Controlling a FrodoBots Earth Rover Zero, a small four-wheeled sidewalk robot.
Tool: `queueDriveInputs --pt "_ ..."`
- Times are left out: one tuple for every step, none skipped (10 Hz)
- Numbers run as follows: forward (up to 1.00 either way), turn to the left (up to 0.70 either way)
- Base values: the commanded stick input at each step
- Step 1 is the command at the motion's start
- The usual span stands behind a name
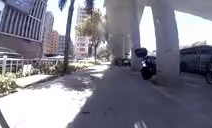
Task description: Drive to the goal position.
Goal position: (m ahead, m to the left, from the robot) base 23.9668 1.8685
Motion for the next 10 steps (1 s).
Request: queueDriveInputs --pt "0.7 0.0" --pt "0.7 0.0" --pt "0.7 0.0" --pt "0.7 0.0" --pt "0.7 0.0" --pt "0.7 0.0" --pt "0.7 0.0" --pt "0.7 0.0" --pt "0.7 0.0" --pt "0.7 0.0"
